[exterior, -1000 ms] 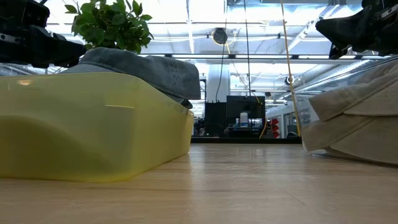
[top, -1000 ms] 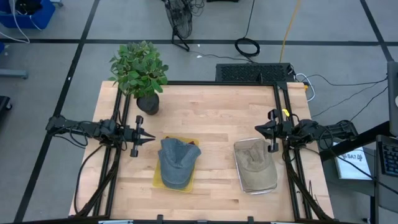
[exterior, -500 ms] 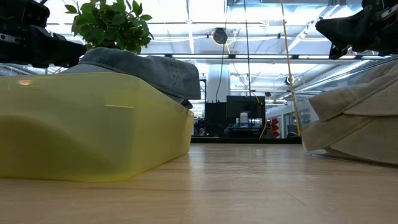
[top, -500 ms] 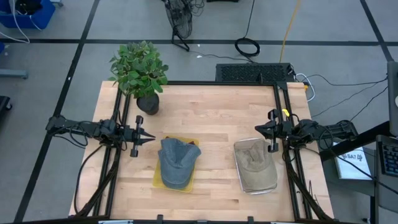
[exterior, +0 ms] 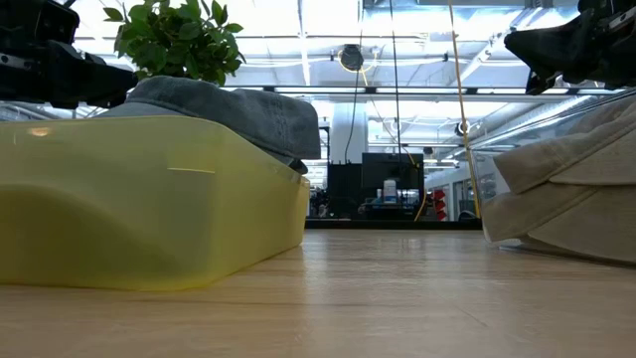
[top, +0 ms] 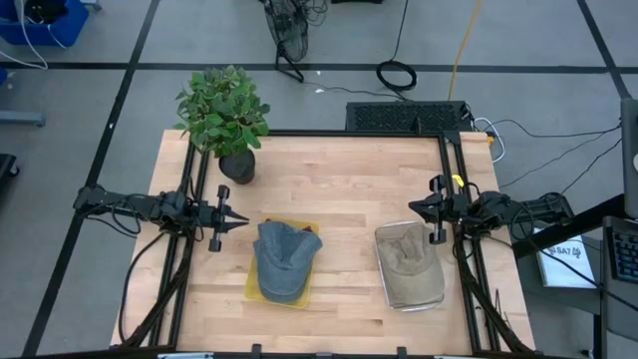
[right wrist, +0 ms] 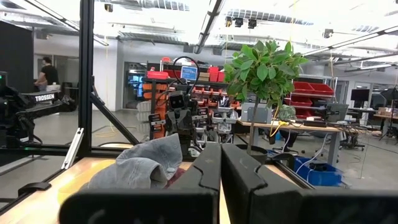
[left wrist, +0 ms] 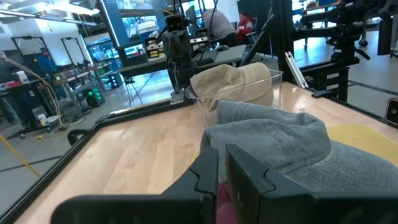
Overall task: Pick & Place hat
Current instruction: Return to Home Position
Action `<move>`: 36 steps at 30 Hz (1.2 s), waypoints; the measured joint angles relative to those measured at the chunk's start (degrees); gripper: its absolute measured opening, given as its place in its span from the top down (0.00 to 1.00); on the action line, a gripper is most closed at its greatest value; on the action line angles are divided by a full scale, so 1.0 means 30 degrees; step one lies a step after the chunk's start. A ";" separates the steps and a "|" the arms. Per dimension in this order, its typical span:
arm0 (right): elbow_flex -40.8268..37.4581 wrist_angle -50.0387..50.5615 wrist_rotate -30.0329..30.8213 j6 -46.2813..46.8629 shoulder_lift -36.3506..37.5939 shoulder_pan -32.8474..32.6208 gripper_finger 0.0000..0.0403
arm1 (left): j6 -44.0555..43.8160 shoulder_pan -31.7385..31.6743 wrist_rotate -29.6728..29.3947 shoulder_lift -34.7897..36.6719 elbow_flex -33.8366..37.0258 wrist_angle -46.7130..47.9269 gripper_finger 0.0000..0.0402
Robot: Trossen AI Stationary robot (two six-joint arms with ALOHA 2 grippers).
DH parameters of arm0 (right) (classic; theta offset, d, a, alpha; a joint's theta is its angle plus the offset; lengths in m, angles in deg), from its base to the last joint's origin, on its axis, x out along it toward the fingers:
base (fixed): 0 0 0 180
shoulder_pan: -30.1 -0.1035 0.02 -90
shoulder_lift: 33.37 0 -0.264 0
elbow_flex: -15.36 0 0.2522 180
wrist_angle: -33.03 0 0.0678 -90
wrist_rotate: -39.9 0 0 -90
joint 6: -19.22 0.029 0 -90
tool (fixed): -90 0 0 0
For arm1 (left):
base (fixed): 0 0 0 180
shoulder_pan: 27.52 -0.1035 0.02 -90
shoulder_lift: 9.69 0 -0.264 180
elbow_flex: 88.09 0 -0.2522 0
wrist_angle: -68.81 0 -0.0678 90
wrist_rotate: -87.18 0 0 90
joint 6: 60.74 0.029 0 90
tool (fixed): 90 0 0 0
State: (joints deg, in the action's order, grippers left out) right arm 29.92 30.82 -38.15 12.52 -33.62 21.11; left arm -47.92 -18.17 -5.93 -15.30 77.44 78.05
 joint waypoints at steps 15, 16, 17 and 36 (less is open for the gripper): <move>0.0004 0.0000 0.0000 0.0000 0.0000 -0.0001 1.00 | 0.0000 0.0003 0.0000 0.0000 0.0000 0.0000 0.91; 0.0003 0.0003 0.0000 0.0002 0.0000 -0.0001 1.00 | 0.0000 0.0005 0.0003 0.0000 0.0000 0.0000 0.91; 0.0000 0.0000 0.0000 0.0000 0.0000 -0.0001 1.00 | 0.0000 0.0000 0.0000 0.0000 0.0000 0.0000 0.91; 0.0000 -0.0003 -0.0003 0.0007 0.0000 -0.0001 1.00 | 0.1003 0.0000 0.0006 0.0000 0.0000 -0.0236 0.91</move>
State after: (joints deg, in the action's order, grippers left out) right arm 29.92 30.81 -38.16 12.54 -33.62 21.10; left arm -44.91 -18.17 -5.91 -15.30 77.44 77.34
